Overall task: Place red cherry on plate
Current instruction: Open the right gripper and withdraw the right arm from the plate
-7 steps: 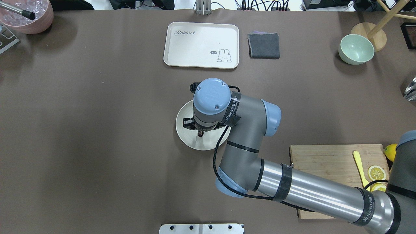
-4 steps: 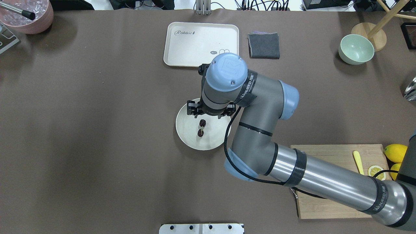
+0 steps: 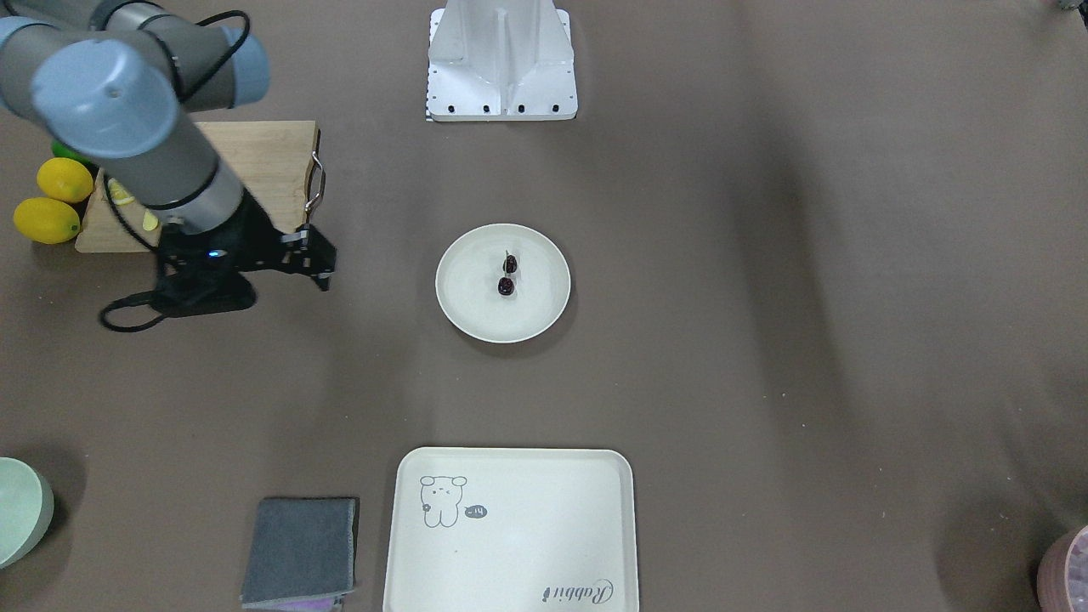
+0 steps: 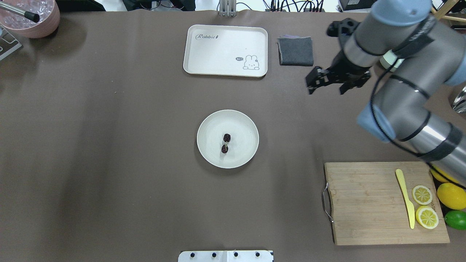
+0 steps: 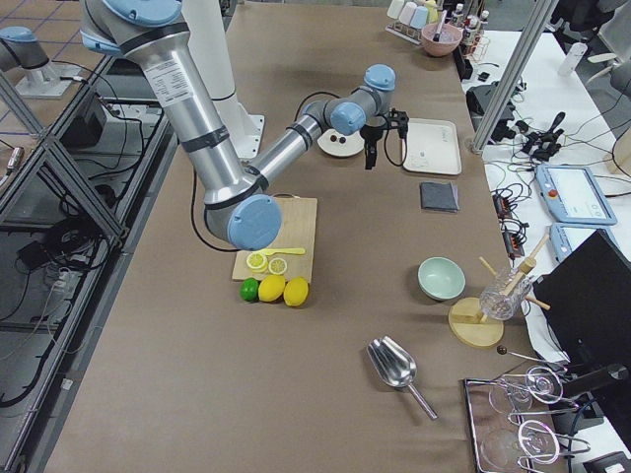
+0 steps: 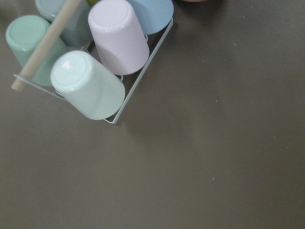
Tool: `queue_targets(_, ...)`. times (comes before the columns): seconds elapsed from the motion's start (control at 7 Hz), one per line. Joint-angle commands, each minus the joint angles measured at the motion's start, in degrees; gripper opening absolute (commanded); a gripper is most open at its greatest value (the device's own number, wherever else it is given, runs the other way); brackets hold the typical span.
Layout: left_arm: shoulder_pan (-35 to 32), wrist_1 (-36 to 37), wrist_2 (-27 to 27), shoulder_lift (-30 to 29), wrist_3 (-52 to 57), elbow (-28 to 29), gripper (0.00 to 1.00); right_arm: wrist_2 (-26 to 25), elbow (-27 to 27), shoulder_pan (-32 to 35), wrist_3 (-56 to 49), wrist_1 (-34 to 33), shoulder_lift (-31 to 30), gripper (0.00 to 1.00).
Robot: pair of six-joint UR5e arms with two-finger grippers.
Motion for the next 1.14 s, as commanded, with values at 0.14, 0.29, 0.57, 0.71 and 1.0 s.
queue_targets(0.14,0.0,-0.2,-0.7,1.7,-5.8,-2.2,0.98,4.2,-2.3,21.6,-32.5,-2.6,-17.3,1.0)
queue_targets(0.29,0.0,-0.1,-0.7,1.7,-5.8,-2.1,0.98,4.2,-4.9,27.8,-44.7,-7.0,-18.3,1.0)
queue_targets(0.57,0.1,-0.1,-0.7,1.7,-5.8,-2.0,0.98,4.7,-11.7,34.7,-53.8,-7.7,-20.7,1.0)
queue_targets(0.71,0.0,-0.1,-0.7,1.8,-5.8,-1.9,0.98,4.8,-12.3,35.7,-53.6,-6.7,-21.7,1.0)
queue_targets(1.0,0.1,-0.3,-0.4,2.4,-5.8,-1.6,0.98,4.9,-12.1,37.0,-53.4,-6.8,-22.8,1.0)
